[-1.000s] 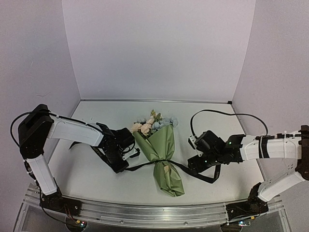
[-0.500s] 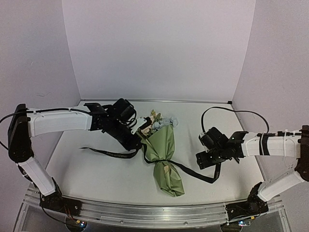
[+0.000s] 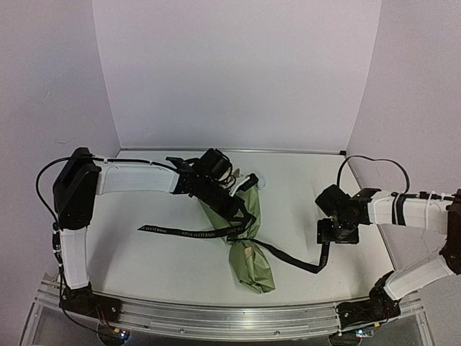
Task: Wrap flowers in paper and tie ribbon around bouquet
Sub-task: Pick up the right side of the half-tied ribbon from the center of the board, then cross the half-tied ribbon over the folded bouquet.
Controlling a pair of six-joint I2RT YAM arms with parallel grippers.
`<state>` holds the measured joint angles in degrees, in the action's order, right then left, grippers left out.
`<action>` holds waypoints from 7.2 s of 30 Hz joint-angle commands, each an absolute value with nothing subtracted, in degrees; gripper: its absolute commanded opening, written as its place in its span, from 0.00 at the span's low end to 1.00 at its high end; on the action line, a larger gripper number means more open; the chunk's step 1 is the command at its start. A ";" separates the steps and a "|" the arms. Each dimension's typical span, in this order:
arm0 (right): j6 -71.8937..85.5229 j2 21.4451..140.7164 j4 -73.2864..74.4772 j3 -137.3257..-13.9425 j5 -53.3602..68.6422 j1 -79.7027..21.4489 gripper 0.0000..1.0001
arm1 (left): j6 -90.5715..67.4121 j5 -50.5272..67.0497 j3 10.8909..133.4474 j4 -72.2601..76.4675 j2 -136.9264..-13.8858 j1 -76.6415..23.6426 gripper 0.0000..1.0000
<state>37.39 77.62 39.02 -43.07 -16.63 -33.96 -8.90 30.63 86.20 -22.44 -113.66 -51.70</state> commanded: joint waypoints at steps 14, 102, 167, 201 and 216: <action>42.05 98.84 30.34 -55.77 -0.71 -16.73 0.70 | -7.80 36.90 88.31 -18.41 -114.79 -52.59 0.00; 71.10 104.76 18.92 -106.88 30.60 -38.33 0.00 | -16.09 30.48 65.23 24.77 -100.74 -43.88 0.61; 57.16 96.49 15.05 -58.32 20.22 -45.03 0.49 | -25.61 17.29 49.53 29.98 -85.76 -41.59 0.00; 41.79 106.43 25.66 -81.24 27.08 -41.20 0.00 | -8.53 35.00 55.93 -5.39 -77.80 -53.01 0.00; 37.50 114.43 29.05 -89.84 35.66 -38.84 0.00 | 5.06 38.65 90.49 -17.94 -112.07 -66.91 0.01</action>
<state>39.97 113.79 27.54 -87.06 33.29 -39.23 -0.33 37.49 82.14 -12.14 -104.89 -65.30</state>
